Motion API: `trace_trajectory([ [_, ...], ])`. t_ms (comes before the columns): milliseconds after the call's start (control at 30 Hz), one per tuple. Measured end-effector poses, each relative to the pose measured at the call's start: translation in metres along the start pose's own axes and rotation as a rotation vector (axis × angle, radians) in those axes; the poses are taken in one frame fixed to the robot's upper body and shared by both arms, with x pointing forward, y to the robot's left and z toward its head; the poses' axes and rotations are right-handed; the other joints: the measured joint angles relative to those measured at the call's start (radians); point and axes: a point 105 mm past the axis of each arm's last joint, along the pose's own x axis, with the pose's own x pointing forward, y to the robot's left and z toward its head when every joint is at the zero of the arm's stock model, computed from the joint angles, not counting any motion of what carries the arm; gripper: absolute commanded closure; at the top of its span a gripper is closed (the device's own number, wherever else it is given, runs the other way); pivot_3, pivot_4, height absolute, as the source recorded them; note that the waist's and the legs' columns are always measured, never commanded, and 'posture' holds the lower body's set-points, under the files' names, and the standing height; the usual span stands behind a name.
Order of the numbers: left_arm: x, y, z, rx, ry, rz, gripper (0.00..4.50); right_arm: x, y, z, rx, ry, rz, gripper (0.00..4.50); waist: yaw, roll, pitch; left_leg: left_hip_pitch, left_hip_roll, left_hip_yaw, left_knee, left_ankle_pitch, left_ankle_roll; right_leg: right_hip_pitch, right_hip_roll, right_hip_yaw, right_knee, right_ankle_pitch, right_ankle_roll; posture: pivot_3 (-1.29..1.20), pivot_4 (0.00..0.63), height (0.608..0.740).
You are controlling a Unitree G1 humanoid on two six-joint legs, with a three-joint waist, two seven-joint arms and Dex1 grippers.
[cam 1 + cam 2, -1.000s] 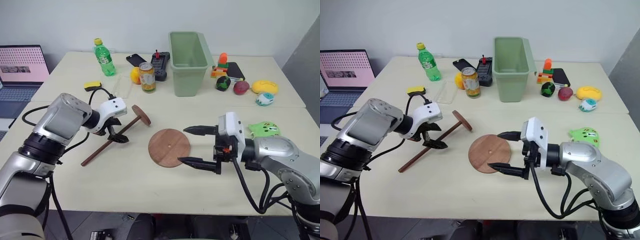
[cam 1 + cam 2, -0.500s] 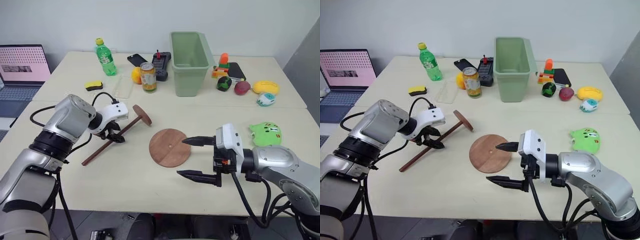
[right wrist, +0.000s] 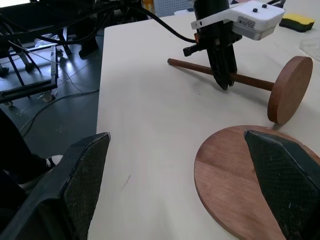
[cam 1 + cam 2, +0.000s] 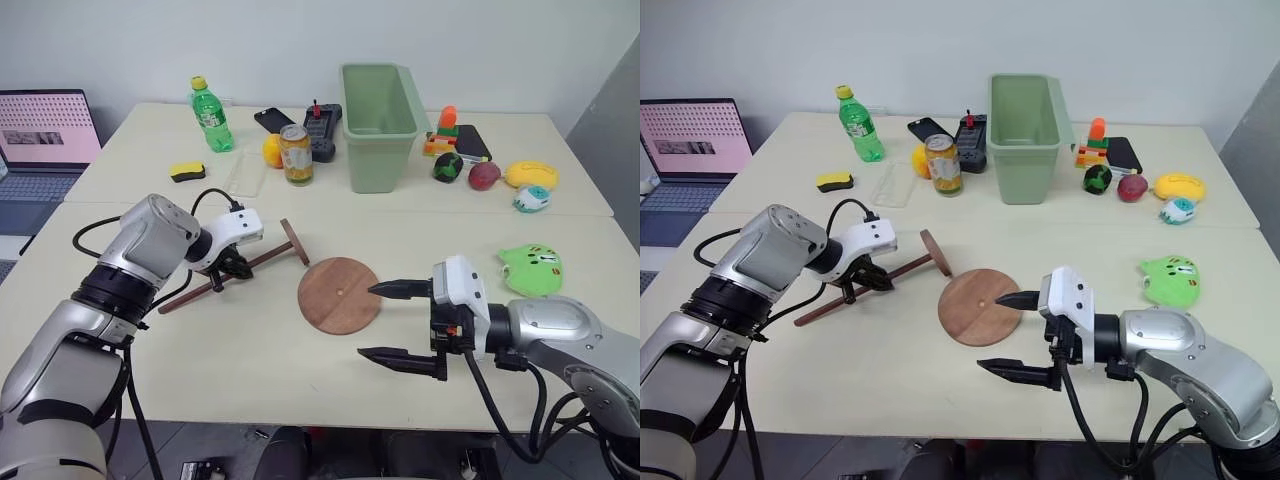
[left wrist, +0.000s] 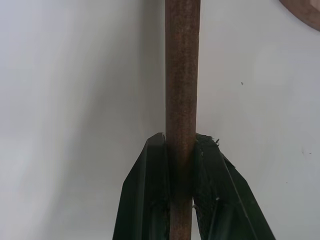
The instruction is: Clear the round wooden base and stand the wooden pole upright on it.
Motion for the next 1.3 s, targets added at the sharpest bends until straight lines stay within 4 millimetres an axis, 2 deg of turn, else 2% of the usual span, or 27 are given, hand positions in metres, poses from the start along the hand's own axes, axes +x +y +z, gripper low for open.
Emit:
trace_trajectory([
  [133,-0.018,0.012,0.019,-0.044,-0.157,0.064,4.23,-0.008,-0.005,0.002,-0.014,0.014,-0.025,0.0,0.0,-0.001,0.0,0.0,0.0,0.0,0.0,0.0,0.0,0.0,-0.001,0.0,0.0,0.0,0.0,0.0,0.15,0.74],
  [267,-0.045,0.01,0.071,-0.067,-0.533,0.068,4.23,-0.02,-0.008,-0.003,-0.004,0.047,-0.068,0.0,0.005,-0.002,0.001,-0.005,0.0,-0.003,0.003,0.0,0.0,-0.001,-0.002,0.0,0.0,0.0,0.0,0.0,0.15,0.74],
  [333,-0.065,0.002,0.099,-0.059,-0.758,0.056,4.23,-0.023,-0.009,-0.005,-0.008,0.048,-0.098,0.0,0.005,-0.002,0.001,-0.006,0.0,-0.004,0.003,0.0,-0.001,-0.001,-0.004,0.0,-0.001,0.0,0.0,0.0,0.15,0.74],
  [367,-0.078,-0.009,0.114,-0.04,-0.901,0.05,4.23,-0.025,-0.01,-0.008,-0.012,0.051,-0.13,0.0,0.005,-0.002,0.001,-0.006,0.0,-0.004,0.003,0.001,-0.001,-0.001,-0.006,0.0,-0.001,0.0,0.0,0.0,0.15,0.74],
  [433,-0.086,-0.028,0.125,-0.009,-1.026,0.044,4.23,-0.027,-0.012,-0.011,-0.037,0.048,-0.183,0.0,0.004,-0.002,0.0,-0.005,0.0,-0.004,0.003,0.002,-0.004,-0.001,-0.005,0.001,-0.001,0.0,0.0,0.0,0.15,0.74],
  [533,-0.079,-0.045,0.13,-0.021,-1.115,0.036,4.23,-0.028,-0.011,-0.016,-0.068,0.055,-0.224,0.0,0.002,-0.002,0.0,-0.003,0.001,-0.003,0.003,0.002,-0.004,0.0,-0.004,0.002,0.001,0.0,0.0,0.0,0.15,0.74],
  [633,-0.071,-0.073,0.134,-0.013,-1.201,-0.026,4.23,-0.022,-0.006,-0.027,-0.095,0.085,-0.223,0.0,0.003,-0.002,0.0,-0.002,0.001,-0.002,0.003,0.002,-0.004,0.001,-0.003,0.002,0.001,0.0,0.0,0.0,0.15,0.74],
  [733,-0.065,-0.08,0.135,-0.03,-1.218,-0.041,4.23,-0.021,-0.009,-0.029,-0.116,0.084,-0.249,0.0,0.003,-0.002,0.0,0.001,0.0,-0.002,0.002,0.002,-0.004,0.003,-0.002,0.002,0.001,0.0,0.0,0.0,0.15,0.74],
  [867,-0.046,-0.093,0.128,-0.042,-1.198,-0.081,4.23,-0.02,-0.012,-0.033,-0.093,0.086,-0.272,0.0,0.003,-0.002,0.0,0.002,0.0,-0.001,0.002,0.001,-0.003,0.004,-0.001,0.002,0.0,0.0,0.0,0.0,0.15,0.74],
  [1300,-0.025,-0.11,0.131,0.032,-1.224,-0.098,4.23,-0.015,-0.012,-0.038,-0.035,0.098,-0.269,0.0,0.004,-0.002,0.0,0.003,0.0,-0.001,0.002,0.0,-0.001,0.005,-0.001,0.002,0.0,0.0,0.0,0.0,0.15,0.74],
])
